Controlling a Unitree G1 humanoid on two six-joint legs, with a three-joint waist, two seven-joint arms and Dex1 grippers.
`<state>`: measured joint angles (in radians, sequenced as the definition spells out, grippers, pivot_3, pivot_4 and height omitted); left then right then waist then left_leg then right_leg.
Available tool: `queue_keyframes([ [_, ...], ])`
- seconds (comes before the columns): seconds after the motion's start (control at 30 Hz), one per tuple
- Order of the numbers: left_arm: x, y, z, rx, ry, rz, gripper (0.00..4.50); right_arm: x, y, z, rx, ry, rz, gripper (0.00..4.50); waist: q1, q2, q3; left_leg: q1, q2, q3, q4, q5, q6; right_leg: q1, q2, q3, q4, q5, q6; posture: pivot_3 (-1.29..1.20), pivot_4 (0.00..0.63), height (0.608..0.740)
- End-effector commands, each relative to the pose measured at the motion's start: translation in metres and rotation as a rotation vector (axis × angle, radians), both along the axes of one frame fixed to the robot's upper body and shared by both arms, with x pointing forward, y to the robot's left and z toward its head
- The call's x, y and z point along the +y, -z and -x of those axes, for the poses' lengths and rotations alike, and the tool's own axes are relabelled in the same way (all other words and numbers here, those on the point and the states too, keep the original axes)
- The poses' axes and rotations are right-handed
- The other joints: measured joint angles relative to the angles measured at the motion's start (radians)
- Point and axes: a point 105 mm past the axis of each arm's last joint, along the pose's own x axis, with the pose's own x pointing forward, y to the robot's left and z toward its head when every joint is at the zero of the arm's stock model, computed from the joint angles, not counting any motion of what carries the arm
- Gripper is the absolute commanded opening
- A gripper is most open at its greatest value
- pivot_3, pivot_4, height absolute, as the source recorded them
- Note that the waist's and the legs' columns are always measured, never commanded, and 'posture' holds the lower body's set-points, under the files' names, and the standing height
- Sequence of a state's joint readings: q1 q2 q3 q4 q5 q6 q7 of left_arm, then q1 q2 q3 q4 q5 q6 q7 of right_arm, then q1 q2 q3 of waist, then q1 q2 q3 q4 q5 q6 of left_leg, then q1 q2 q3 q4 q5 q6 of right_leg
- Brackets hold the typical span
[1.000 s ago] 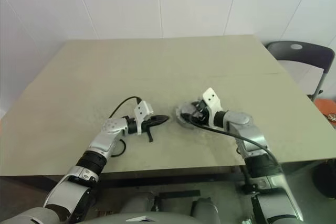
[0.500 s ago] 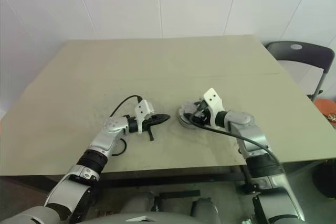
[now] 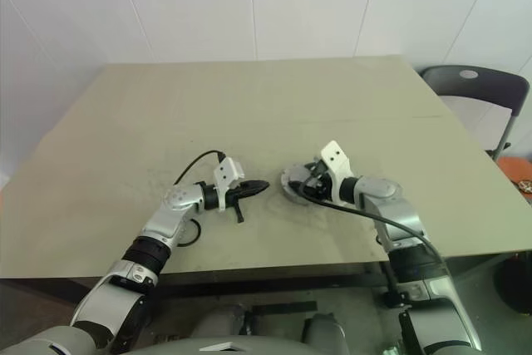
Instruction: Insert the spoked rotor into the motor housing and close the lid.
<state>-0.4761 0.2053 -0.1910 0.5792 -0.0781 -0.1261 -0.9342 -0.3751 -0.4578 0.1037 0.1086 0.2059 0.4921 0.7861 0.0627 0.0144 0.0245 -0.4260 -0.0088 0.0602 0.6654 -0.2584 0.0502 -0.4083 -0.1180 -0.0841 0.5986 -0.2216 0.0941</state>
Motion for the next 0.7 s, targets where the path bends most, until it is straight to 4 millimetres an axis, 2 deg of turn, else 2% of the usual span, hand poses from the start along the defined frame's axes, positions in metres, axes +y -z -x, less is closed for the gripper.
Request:
queue_keyframes([
  [0.03,-0.002,-0.011,-0.002,-0.045,0.008,0.021,0.00,-0.002,-0.008,-0.012,-0.045,0.058,0.024,3.16,-0.001,0.000,0.000,0.000,0.000,0.000,0.000,0.000,0.000,0.000,0.000,0.000,0.000,0.000,0.000,0.00,0.000,0.740],
  [0.3,-0.003,-0.011,-0.002,-0.043,0.010,0.021,0.00,-0.006,0.004,-0.004,0.020,0.032,0.040,3.16,-0.001,0.000,0.000,0.001,0.000,0.000,0.001,0.000,0.000,0.000,0.000,0.000,0.001,0.000,0.000,0.00,0.000,0.740],
  [0.43,-0.003,-0.011,-0.002,-0.041,0.010,0.020,0.00,0.008,-0.010,0.004,0.027,-0.028,-0.109,3.16,0.000,0.000,0.000,0.001,0.000,0.000,0.001,0.000,0.000,0.001,0.000,0.000,0.001,0.000,0.000,0.00,0.000,0.740],
  [0.7,-0.002,-0.010,-0.002,-0.040,0.009,0.019,0.00,0.001,-0.001,0.000,0.012,0.007,-0.014,3.16,0.000,0.000,0.000,0.001,0.000,0.000,0.001,0.000,0.000,0.000,0.000,0.000,0.001,0.000,0.000,0.00,0.000,0.740],
])
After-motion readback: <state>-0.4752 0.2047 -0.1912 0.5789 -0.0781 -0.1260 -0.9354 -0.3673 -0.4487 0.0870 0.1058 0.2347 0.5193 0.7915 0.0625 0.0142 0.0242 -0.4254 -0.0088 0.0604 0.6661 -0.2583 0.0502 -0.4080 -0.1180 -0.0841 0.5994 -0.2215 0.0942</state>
